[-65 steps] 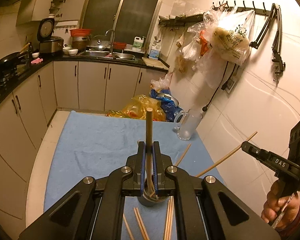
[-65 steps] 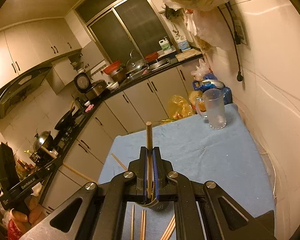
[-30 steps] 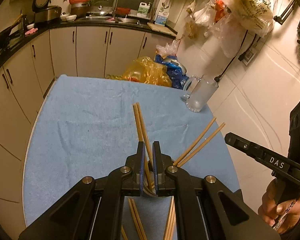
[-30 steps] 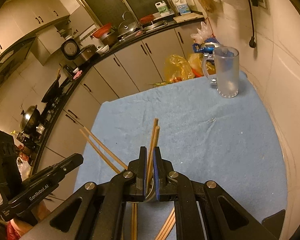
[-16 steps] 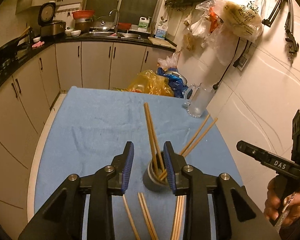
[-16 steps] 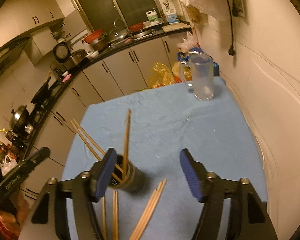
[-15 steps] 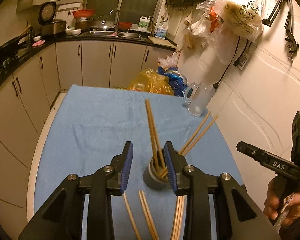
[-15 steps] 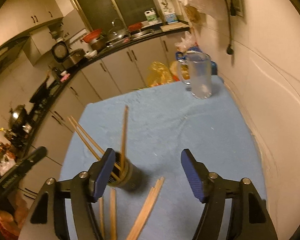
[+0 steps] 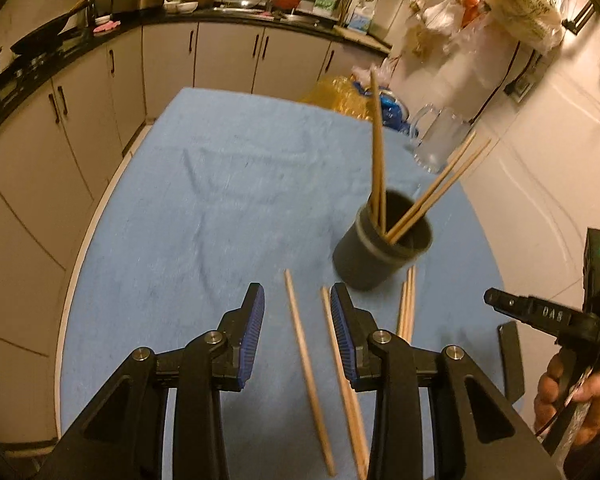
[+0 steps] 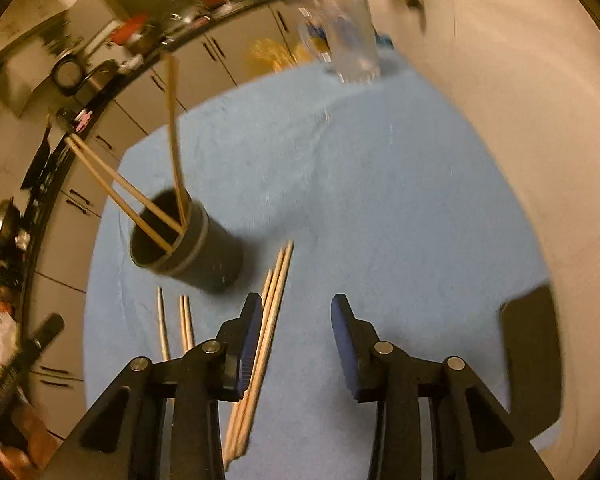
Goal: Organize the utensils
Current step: 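Open the left tool to drop its chopstick into the cup while the right tool releases its own, then move both open tools back over the remaining chopsticks, then close the left tool on a chopstick while the right tool grasps another chopstick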
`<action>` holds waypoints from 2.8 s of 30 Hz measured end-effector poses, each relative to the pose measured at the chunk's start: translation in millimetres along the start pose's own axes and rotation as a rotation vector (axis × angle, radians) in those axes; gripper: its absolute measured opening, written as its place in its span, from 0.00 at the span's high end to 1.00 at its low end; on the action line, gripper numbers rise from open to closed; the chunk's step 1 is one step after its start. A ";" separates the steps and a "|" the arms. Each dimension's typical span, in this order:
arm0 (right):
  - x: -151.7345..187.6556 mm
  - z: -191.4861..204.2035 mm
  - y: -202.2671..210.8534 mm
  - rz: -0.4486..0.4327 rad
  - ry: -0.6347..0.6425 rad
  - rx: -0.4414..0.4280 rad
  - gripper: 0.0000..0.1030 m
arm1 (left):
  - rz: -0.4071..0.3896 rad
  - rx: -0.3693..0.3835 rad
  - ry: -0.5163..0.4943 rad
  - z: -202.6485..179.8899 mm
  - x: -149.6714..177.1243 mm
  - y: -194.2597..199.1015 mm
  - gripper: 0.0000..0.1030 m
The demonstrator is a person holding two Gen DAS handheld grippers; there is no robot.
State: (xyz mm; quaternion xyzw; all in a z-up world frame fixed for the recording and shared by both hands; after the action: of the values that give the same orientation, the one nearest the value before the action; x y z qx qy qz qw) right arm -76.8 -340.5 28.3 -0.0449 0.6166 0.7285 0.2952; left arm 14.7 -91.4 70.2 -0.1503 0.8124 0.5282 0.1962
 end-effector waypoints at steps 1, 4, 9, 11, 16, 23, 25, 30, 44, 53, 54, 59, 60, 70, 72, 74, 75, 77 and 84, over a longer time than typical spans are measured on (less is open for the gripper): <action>3.4 -1.2 -4.1 0.012 -0.021 -0.008 0.64 | 0.012 -0.005 0.003 2.5 5.4 -1.7 0.68; 14.7 -0.4 -16.0 0.059 -0.058 -0.031 0.64 | 0.046 -0.016 0.011 9.5 20.3 -5.9 0.68; 33.2 9.5 -28.1 0.118 -0.054 -0.037 0.66 | 0.068 -0.051 -0.001 11.1 31.9 -12.7 0.68; 37.6 14.1 -32.6 0.137 -0.040 -0.032 0.66 | 0.070 -0.060 -0.004 13.2 34.4 -13.4 0.67; 40.3 17.4 -38.4 0.155 -0.029 -0.032 0.66 | 0.063 -0.100 -0.025 15.8 37.6 -15.9 0.67; 39.5 17.9 -45.8 0.168 -0.034 -0.040 0.71 | 0.050 -0.145 -0.060 16.7 39.8 -18.0 0.67; 38.4 17.7 -48.2 0.170 -0.034 -0.044 0.72 | 0.046 -0.154 -0.065 17.4 40.8 -18.0 0.67; 36.6 16.1 -56.9 0.187 -0.052 -0.056 0.76 | 0.042 -0.182 -0.078 20.4 44.2 -18.0 0.67; 27.0 14.6 -89.7 0.236 -0.051 -0.048 0.76 | 0.024 -0.240 -0.065 30.0 48.4 -14.2 0.67; 29.2 20.6 -105.2 0.262 -0.028 -0.047 0.79 | 0.020 -0.252 -0.055 31.5 48.2 -13.7 0.67; 30.2 20.9 -106.5 0.266 -0.026 -0.046 0.79 | 0.021 -0.252 -0.054 31.3 47.9 -14.1 0.67; 30.7 19.8 -109.4 0.269 -0.012 -0.048 0.85 | 0.028 -0.248 -0.056 29.7 48.3 -17.8 0.67; 30.7 19.1 -109.8 0.270 -0.010 -0.049 0.86 | 0.031 -0.245 -0.056 29.5 48.2 -18.8 0.67; 28.4 3.8 -100.8 0.268 -0.052 -0.076 0.91 | 0.128 -0.197 0.010 36.4 47.9 -44.3 0.66; 24.5 5.7 -98.6 0.260 -0.067 -0.095 0.90 | 0.138 -0.192 0.036 38.9 46.6 -47.5 0.66; 20.6 9.1 -98.6 0.260 -0.078 -0.122 0.90 | 0.143 -0.185 0.054 40.0 45.2 -49.5 0.66; 18.3 11.3 -98.7 0.261 -0.076 -0.124 0.90 | 0.143 -0.184 0.058 40.1 44.3 -49.9 0.66; 14.0 17.1 -100.3 0.258 -0.071 -0.128 0.90 | 0.142 -0.182 0.061 39.3 43.6 -50.7 0.66; 17.5 17.6 -109.6 0.297 -0.046 -0.087 0.90 | 0.144 -0.182 0.056 40.3 46.3 -50.3 0.66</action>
State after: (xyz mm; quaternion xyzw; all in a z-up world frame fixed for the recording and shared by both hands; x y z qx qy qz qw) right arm -32.7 -310.6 -70.6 0.0506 0.5772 0.7910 0.1963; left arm 3.3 -76.1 -6.8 -0.1235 0.7749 0.6081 0.1204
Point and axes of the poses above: each gripper's, at about its wrist camera, not at the fingertips, and y roughly against the way its jaws point, z to its left, x to its underside, the point moved 8 cm from there along -y, roughly the way its jaws point, and after that the axes turned 12 degrees about y, right-handed, at the moved point
